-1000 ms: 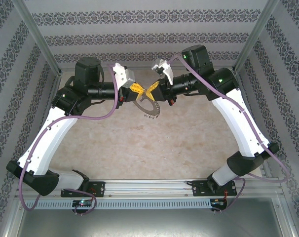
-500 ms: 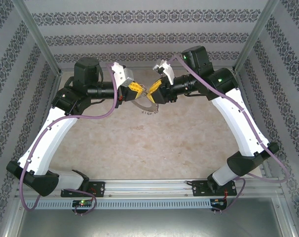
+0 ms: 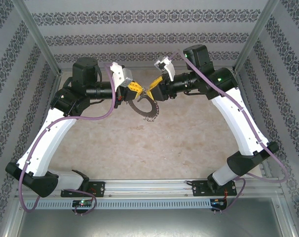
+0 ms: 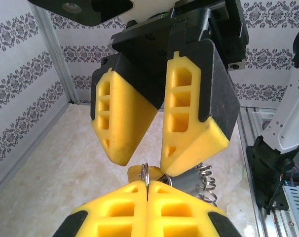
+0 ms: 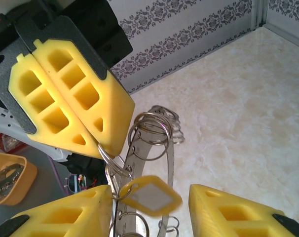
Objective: Put the keys on the keyring
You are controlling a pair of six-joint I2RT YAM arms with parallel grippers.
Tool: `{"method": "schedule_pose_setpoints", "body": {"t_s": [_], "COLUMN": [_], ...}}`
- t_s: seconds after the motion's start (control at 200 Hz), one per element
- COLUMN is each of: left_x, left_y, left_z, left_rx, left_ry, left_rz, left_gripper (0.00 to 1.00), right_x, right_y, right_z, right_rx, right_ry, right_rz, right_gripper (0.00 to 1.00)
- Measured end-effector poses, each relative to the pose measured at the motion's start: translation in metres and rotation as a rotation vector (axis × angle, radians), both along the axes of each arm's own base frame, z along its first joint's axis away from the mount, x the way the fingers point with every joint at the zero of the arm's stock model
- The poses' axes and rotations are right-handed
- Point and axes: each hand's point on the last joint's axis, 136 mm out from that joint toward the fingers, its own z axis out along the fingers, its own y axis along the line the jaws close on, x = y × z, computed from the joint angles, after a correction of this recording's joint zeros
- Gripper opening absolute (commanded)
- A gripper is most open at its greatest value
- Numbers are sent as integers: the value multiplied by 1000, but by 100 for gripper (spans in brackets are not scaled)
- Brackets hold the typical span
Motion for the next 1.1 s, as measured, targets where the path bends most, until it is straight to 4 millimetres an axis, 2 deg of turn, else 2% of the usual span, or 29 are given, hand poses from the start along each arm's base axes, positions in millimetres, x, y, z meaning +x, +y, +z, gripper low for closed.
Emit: {"method": "schedule_pose_setpoints", "body": {"t_s": [0.095, 0.3, 0.435, 0.704, 1.099], "left_x": [0, 1, 3, 10, 18], "left_y": [0, 0, 2, 2, 6], "left_z": [0, -1, -1, 2, 24], "left_rx": [0, 1, -6, -83, -184], "left_ry": [1, 1, 14, 56, 46], "left_rz": [-2, 3, 15, 10, 17], "left_gripper": [0, 0, 0, 0, 0], "right_x": [-1, -4, -4, -1, 15], "right_y": [2, 6, 6, 5, 14], "right_z": [1, 1, 2, 3, 11], "right_rx": [12, 29, 35, 45, 64], "right_ry": [16, 39, 39, 45, 107], "right_rz": [9, 37, 44, 45, 44], "right_gripper": [42, 12, 1, 0, 0]}}
